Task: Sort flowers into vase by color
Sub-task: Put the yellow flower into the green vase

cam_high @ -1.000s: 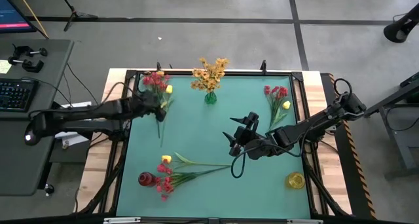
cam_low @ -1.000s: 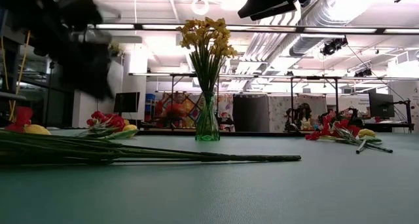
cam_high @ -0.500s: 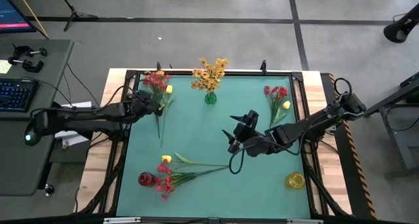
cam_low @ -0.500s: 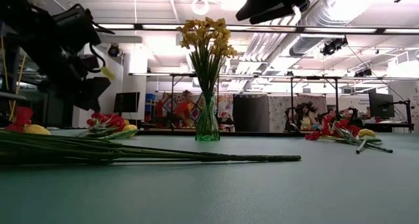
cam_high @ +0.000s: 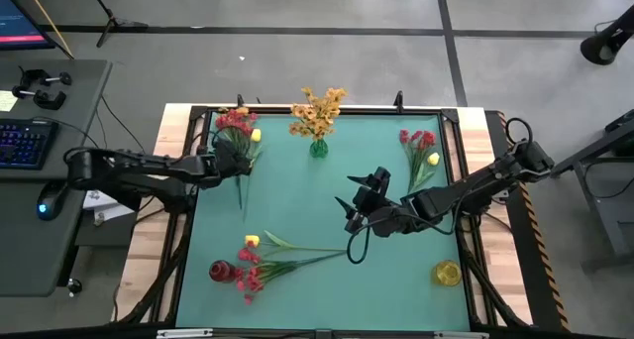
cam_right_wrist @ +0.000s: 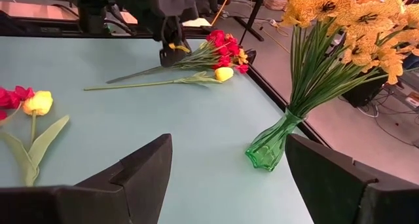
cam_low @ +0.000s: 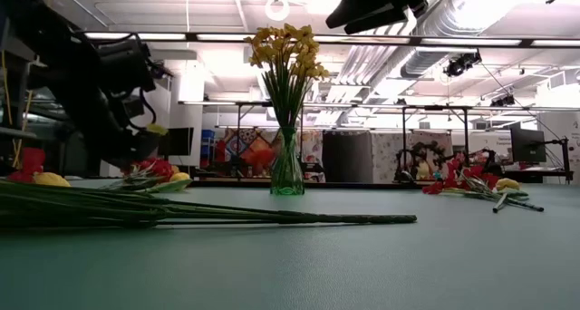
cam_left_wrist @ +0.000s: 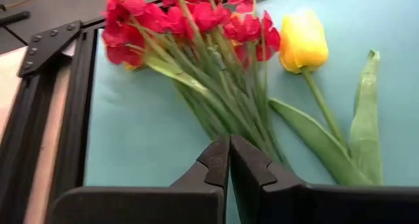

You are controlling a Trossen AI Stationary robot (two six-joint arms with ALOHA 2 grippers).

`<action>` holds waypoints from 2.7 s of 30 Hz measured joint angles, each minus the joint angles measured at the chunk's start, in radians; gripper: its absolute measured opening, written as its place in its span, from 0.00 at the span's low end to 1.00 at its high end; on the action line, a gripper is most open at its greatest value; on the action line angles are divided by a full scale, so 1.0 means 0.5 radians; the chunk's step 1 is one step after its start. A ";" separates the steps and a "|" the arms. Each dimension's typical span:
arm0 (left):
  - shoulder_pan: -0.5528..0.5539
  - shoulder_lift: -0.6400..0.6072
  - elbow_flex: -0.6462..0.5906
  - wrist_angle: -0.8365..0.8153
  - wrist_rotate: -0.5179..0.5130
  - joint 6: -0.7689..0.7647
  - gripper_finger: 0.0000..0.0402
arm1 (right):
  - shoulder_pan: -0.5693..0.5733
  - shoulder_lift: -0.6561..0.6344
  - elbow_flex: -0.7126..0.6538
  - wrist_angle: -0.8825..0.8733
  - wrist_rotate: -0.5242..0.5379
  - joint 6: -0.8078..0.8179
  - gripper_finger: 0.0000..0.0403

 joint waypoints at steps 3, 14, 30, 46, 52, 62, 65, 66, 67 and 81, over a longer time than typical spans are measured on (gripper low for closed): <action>0.006 0.148 0.000 0.177 0.002 0.041 0.00 | 0.000 0.000 0.000 0.000 -0.005 0.034 0.71; -0.024 0.514 0.001 0.780 0.221 0.167 0.00 | 0.000 0.000 0.000 -0.002 -0.011 0.031 0.71; -0.223 0.346 0.002 0.910 0.072 0.230 0.00 | 0.000 0.000 0.000 -0.102 -0.016 0.121 0.71; -0.328 0.288 0.001 0.660 0.107 -0.144 0.17 | 0.000 -0.001 0.000 -0.153 -0.017 0.156 0.71; -0.401 0.288 0.001 0.583 0.016 -0.297 0.29 | 0.000 0.000 0.000 -0.166 -0.017 0.203 0.71; -0.401 0.289 0.000 0.427 -0.047 -0.605 0.36 | 0.000 0.000 0.000 -0.211 -0.017 0.254 0.71; -0.401 0.291 0.000 0.440 -0.047 -0.613 0.36 | 0.000 0.000 0.000 -0.210 -0.017 0.254 0.71; -0.401 0.296 0.000 0.446 -0.047 -0.614 0.36 | 0.001 0.000 0.000 -0.211 -0.017 0.254 0.71; -0.400 0.304 0.000 0.452 -0.047 -0.614 0.36 | 0.000 0.000 0.000 -0.211 -0.017 0.254 0.71; -0.227 0.735 0.001 0.797 -0.005 -0.592 0.36 | 0.000 0.000 0.000 -0.210 -0.016 0.255 0.71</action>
